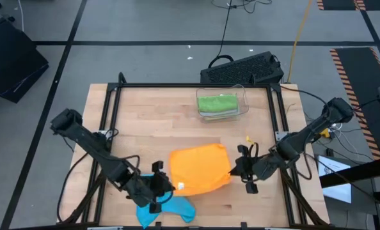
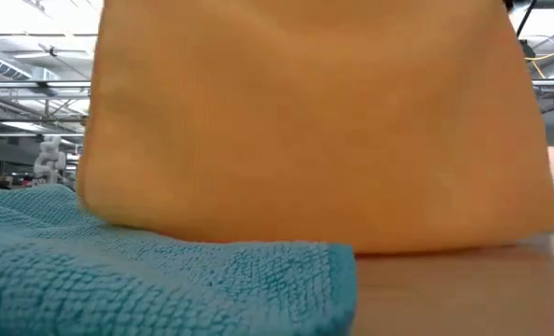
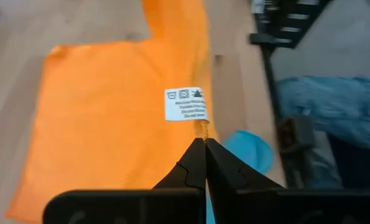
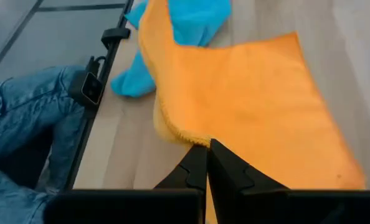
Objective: Fold microfiber towels
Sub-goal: Fold the orange microfiber towel
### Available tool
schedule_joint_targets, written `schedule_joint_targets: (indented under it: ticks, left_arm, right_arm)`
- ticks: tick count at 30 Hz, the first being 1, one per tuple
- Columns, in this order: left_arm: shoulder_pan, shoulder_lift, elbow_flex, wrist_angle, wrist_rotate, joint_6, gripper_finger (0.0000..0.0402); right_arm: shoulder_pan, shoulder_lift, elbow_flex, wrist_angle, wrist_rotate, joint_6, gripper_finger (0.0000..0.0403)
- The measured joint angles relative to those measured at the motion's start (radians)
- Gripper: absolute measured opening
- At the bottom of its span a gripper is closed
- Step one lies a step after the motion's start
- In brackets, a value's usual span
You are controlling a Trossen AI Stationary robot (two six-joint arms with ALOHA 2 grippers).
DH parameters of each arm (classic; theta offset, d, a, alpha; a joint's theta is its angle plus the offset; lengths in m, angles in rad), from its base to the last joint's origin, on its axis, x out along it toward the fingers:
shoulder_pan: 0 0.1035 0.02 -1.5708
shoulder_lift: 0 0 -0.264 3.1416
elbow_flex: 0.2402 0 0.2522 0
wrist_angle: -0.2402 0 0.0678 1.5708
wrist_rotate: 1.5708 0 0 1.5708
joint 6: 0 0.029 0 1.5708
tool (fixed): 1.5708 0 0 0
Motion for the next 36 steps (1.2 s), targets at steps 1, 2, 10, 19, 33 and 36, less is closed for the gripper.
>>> schedule_joint_targets:
  ticks: [1,2,10,19,33,36]
  left_arm:
    - [0.001,0.013,0.000,0.001,-0.017,-0.010,0.0002]
    - [0.002,0.024,0.000,0.001,-0.041,-0.016,0.0003]
    - [0.063,0.105,0.000,0.001,-0.041,-0.068,0.0005]
    - [0.132,0.122,0.000,-0.158,-0.061,-0.169,0.0004]
    - [0.144,0.024,0.013,-0.151,-0.085,0.005,0.0004]
    - [0.104,0.000,0.014,-0.048,-0.089,0.083,0.0003]
  right_arm:
    - [0.000,0.000,-0.030,0.030,0.000,0.010,0.0000]
    - [-0.002,0.000,-0.059,0.053,0.001,0.018,0.0000]
    - [-0.038,0.000,-0.254,0.189,-0.004,0.048,0.0000]
    - [-0.182,-0.001,-0.304,0.193,0.000,-0.046,0.0002]
    - [-0.225,-0.117,-0.015,-0.165,-0.125,-0.079,0.0003]
    - [-0.168,-0.113,0.068,-0.256,-0.123,-0.026,0.0003]
